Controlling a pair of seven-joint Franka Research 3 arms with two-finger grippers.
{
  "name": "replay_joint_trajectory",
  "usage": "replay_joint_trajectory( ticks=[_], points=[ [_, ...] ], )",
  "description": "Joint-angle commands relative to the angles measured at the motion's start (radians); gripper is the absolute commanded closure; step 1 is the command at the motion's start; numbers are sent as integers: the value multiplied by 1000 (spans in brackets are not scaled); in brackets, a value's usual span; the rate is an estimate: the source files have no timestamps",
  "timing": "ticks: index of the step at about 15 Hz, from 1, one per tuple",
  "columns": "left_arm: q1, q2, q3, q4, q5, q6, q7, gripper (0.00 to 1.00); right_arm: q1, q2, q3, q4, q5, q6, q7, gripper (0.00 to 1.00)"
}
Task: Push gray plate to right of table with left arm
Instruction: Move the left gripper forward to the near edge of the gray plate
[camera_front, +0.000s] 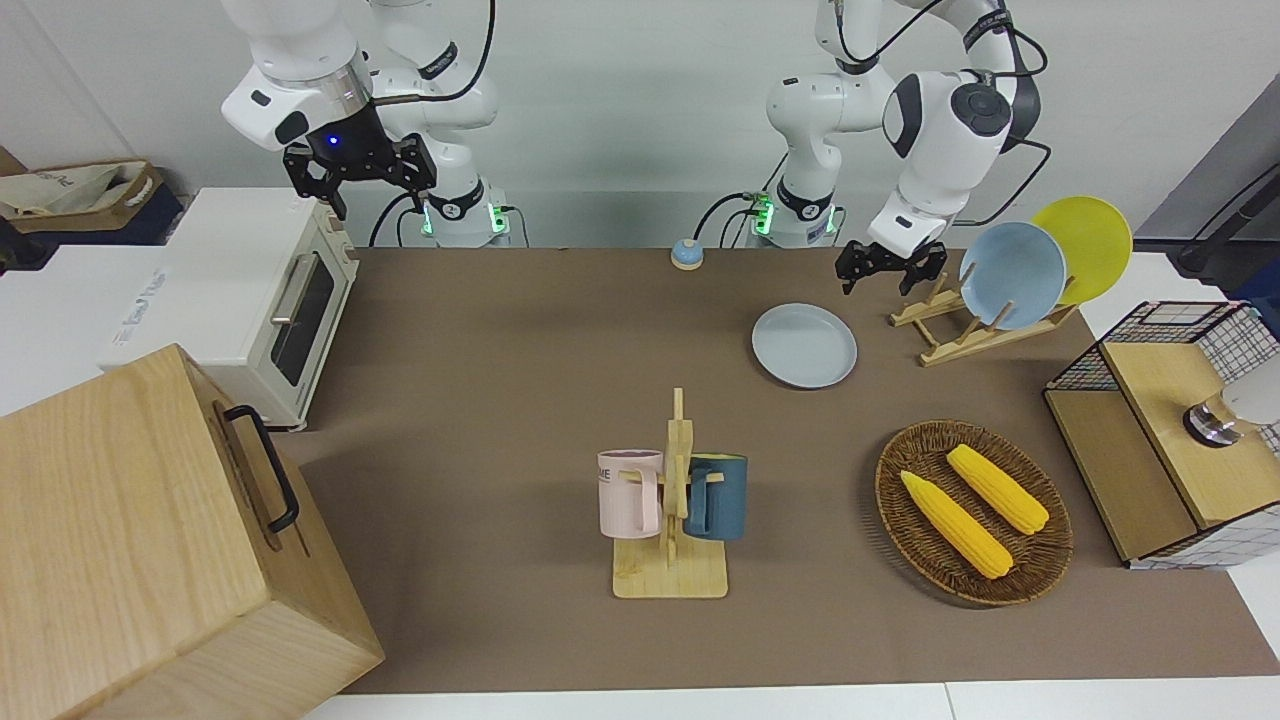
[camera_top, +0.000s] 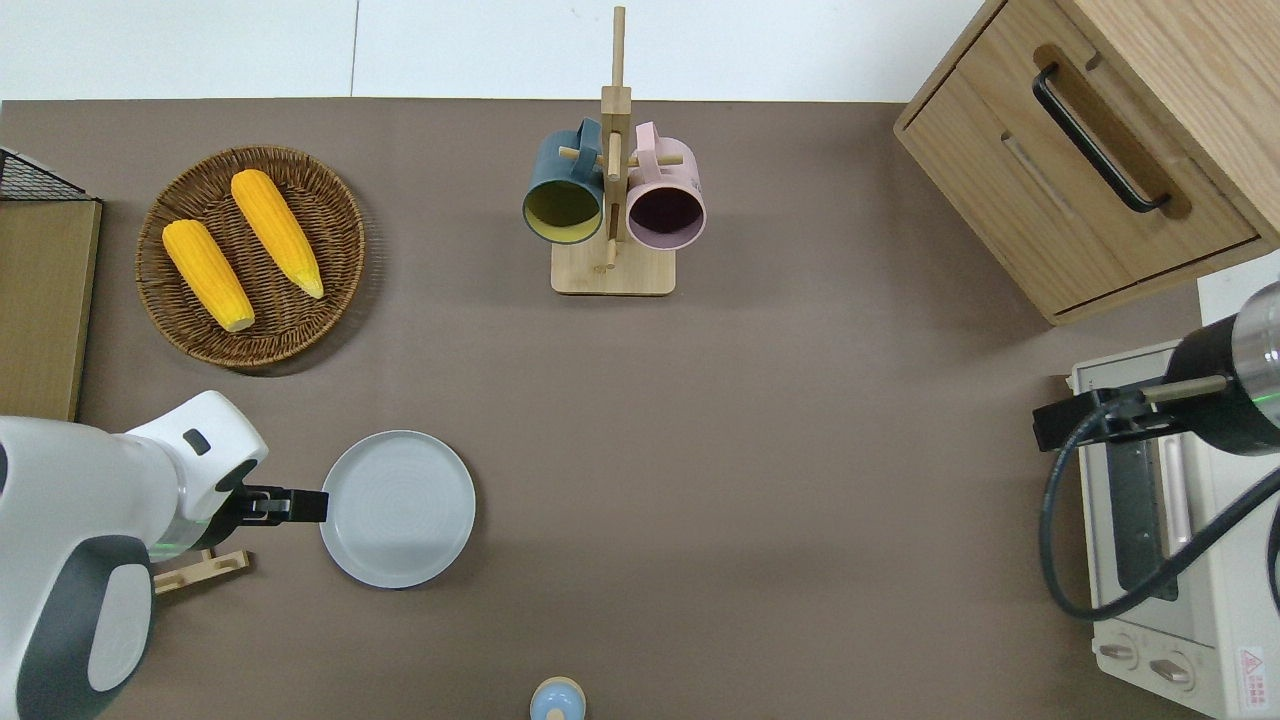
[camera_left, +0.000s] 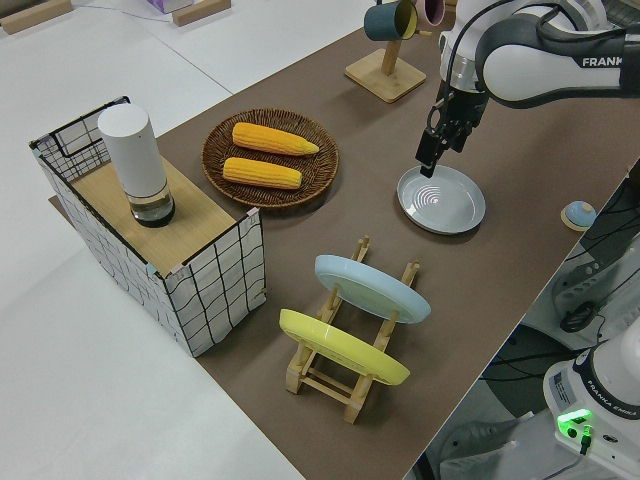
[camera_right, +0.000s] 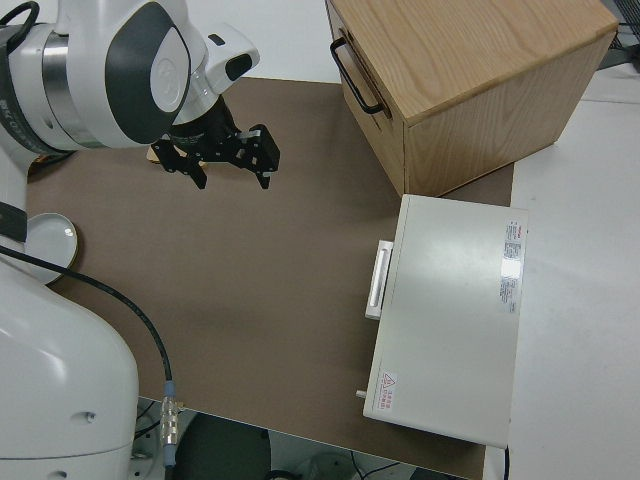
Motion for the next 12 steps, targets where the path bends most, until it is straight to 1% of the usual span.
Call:
replay_joint_trajectory(
  ticks=[1, 3, 5, 7, 8, 10, 12],
  points=[
    [-6, -54, 3, -123, -12, 106, -12, 5, -19, -2, 16, 9, 4, -16, 13, 17],
    [-7, -53, 3, -164, -12, 155, -12, 5, -19, -2, 16, 9, 4, -16, 13, 17],
    [-7, -51, 3, -239, -12, 251, -12, 5, -20, -2, 16, 9, 4, -16, 13, 17],
    [-7, -39, 3, -276, -12, 311, -14, 5, -19, -2, 16, 9, 4, -16, 12, 17],
    [-7, -24, 3, -286, -12, 333, -12, 5, -19, -2, 16, 9, 4, -16, 13, 17],
    [-13, 21, 3, -312, -14, 412, -14, 5, -19, -2, 16, 9, 4, -16, 13, 17],
    [-22, 55, 3, -321, -14, 446, -15, 5, -19, -2, 16, 9, 4, -16, 13, 17]
  ],
)
